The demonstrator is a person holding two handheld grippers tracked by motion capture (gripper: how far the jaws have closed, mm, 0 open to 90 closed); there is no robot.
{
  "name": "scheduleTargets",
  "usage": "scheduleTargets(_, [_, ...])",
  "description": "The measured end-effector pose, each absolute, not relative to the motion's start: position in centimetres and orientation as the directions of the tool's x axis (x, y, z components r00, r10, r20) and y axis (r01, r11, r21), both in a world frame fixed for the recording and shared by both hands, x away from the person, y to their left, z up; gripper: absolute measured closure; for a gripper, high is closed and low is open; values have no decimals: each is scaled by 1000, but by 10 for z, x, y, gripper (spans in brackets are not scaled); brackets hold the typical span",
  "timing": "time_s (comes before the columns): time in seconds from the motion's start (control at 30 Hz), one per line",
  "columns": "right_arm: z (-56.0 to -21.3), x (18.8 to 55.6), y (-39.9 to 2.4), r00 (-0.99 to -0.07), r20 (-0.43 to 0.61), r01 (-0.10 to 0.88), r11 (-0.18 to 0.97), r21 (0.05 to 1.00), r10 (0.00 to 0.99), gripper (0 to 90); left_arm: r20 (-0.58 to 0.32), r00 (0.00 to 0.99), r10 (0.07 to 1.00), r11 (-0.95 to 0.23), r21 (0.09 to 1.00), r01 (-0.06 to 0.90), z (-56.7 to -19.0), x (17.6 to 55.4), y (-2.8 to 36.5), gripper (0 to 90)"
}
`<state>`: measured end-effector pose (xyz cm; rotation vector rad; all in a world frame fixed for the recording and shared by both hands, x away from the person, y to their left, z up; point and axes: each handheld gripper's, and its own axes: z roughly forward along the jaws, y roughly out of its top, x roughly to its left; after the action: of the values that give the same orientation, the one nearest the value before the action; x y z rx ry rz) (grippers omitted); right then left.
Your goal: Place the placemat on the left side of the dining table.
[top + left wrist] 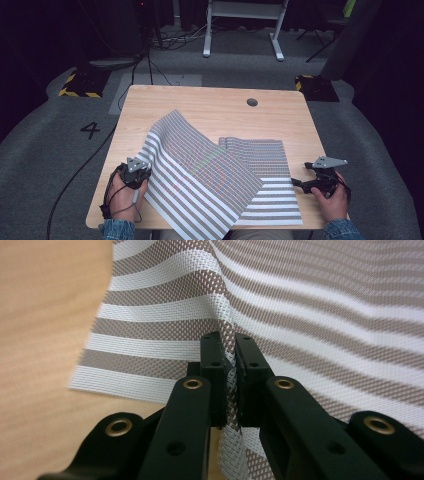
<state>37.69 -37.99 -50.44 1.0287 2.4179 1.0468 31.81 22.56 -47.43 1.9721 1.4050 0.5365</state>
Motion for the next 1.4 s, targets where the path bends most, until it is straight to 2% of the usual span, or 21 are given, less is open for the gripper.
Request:
scheduleTargets(0.23, [-504, 377, -380, -693, -2, 492, 474, 730, 721, 71, -50, 381, 923, -189, 804, 564, -446, 326, 235, 849])
scheduleTargets(0.37, [-504, 377, -380, -691, -1, 494, 473, 730, 723, 72, -59, 393, 918, -164, 845, 509, -432, 346, 243, 838])
scheduleTargets(0.47, [-505, 377, -380, -690, -1, 490, 469, 735, 724, 73, -69, 392, 918, -148, 855, 497, -427, 355, 247, 839])
scheduleTargets(0.67, [-505, 378, -380, -690, -1, 493, 472, 731, 724, 73, -83, 396, 914, -130, 867, 481, -421, 397, 256, 834])
scheduleTargets(0.7, [-504, 378, -381, -690, -3, 494, 473, 729, 724, 73, -62, 403, 913, -133, 889, 439, -420, 413, 255, 815])
scheduleTargets(0.73, [-504, 378, -381, -689, -2, 495, 473, 729, 725, 73, -62, 403, 913, -133, 889, 439, -420, 413, 255, 770])
scheduleTargets(0.77, [-504, 378, -381, -689, -3, 495, 473, 729, 725, 73, -41, 388, 921, -115, 922, 371, -418, 428, 253, 689])
scheduleTargets(0.8, [-504, 378, -381, -689, -3, 495, 473, 729, 725, 73, -41, 388, 921, -115, 922, 371, -418, 428, 253, 577])
scheduleTargets(0.83, [-504, 378, -381, -688, -2, 495, 472, 729, 725, 73, -28, 367, 930, -106, 934, 341, -415, 436, 251, 577])
scheduleTargets(0.87, [-504, 378, -381, -688, -2, 495, 472, 729, 726, 73, -34, 359, 933, -87, 944, 317, -412, 436, 250, 457])
scheduleTargets(0.97, [-504, 378, -381, -688, -2, 495, 472, 729, 725, 73, -92, 362, 928, -29, 948, 316, -408, 429, 245, 394])
scheduleTargets(1.07, [-504, 378, -381, -688, -3, 495, 472, 729, 725, 73, -91, 382, 920, -51, 937, 346, -408, 419, 239, 379])
scheduleTargets(1.4, [-504, 378, -380, -688, -3, 495, 471, 730, 726, 73, -118, 442, 889, -66, 923, 379, -411, 344, 221, 379])
